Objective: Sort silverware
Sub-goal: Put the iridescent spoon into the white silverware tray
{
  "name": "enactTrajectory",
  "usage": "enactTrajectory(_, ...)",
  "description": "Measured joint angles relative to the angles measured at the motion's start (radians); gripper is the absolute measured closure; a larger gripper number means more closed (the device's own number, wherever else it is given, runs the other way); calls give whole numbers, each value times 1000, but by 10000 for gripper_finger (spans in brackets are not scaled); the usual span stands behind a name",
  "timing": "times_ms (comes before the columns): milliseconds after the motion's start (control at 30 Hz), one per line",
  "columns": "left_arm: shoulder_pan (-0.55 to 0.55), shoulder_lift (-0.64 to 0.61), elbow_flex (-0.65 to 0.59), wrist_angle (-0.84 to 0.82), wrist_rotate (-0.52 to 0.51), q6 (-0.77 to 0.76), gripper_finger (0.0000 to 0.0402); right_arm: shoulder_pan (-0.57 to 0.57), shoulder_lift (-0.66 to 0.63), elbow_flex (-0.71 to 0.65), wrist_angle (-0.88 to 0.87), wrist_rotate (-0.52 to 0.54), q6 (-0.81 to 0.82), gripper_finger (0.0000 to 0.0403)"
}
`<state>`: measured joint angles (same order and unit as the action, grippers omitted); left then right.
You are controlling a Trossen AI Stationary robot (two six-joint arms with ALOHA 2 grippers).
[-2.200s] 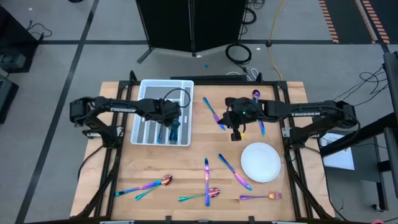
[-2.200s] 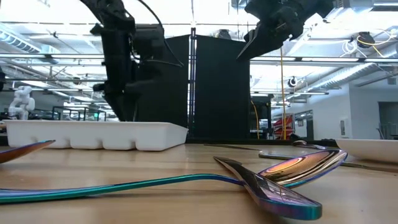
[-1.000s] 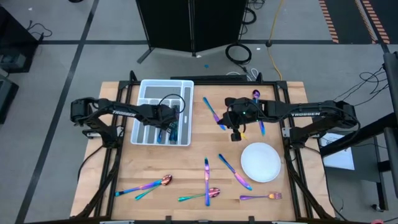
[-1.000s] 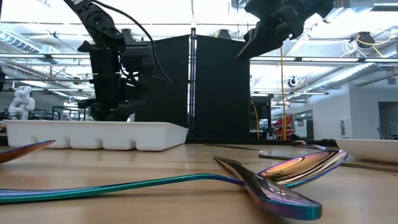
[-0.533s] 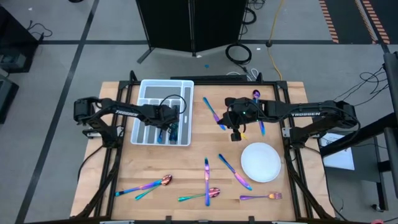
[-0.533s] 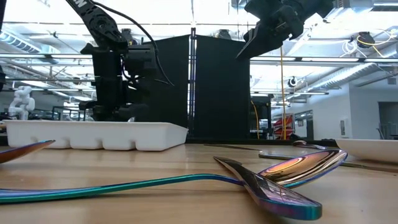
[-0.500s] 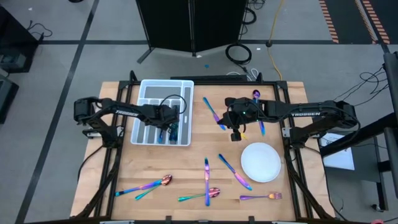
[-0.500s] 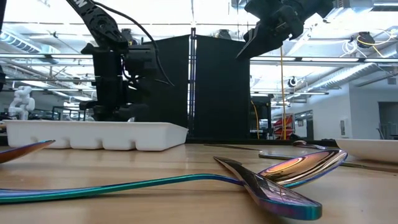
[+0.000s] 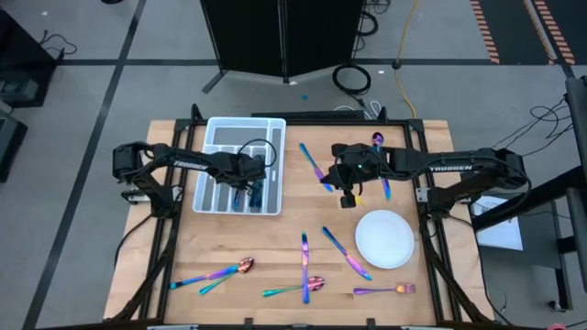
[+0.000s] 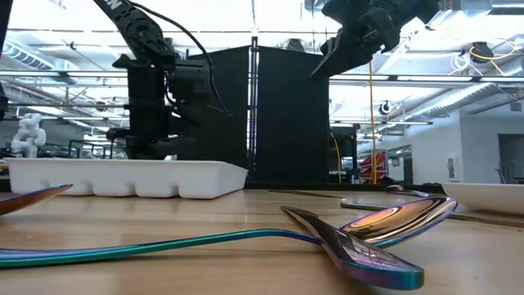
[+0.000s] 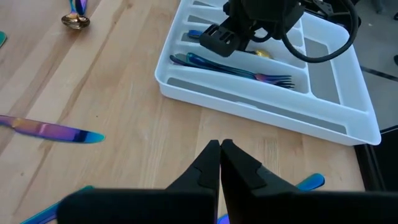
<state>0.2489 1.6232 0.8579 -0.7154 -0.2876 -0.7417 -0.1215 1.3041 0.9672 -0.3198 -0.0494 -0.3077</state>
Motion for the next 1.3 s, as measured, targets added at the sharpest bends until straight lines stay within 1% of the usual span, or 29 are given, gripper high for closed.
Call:
enactTrajectory(100, 1, -36, 7, -19, -21, 26, 380, 0, 0, 0, -1, 0, 0, 403)
enactTrajectory(167, 0, -67, 16, 1, -21, 42, 382, 0, 0, 0, -1, 0, 0, 403)
enactTrajectory(433, -2, -247, 30, 5, -35, 84, 381, 0, 0, 0, -4, 0, 6, 403)
enactTrajectory(567, -1, -326, 29, -3, -80, 96, 381, 0, 0, 0, -5, 0, 8, 403)
enactTrajectory(633, -1, -345, 26, -6, -92, 90, 384, 0, 0, 0, -6, 0, 8, 403)
enactTrajectory(767, -1, -340, 25, -61, -100, 25, 396, 0, 0, 0, -5, 0, 19, 403)
enactTrajectory(900, -1, -299, 23, -102, -104, -45, 399, 0, 0, 0, -1, 0, 19, 403)
enactTrajectory(1000, -1, -260, 23, -93, -72, -72, 399, 0, 0, 0, 1, 0, 19, 403)
enactTrajectory(1300, -1, -143, 23, -88, -65, -112, 400, 0, 0, 0, 2, 0, 17, 403)
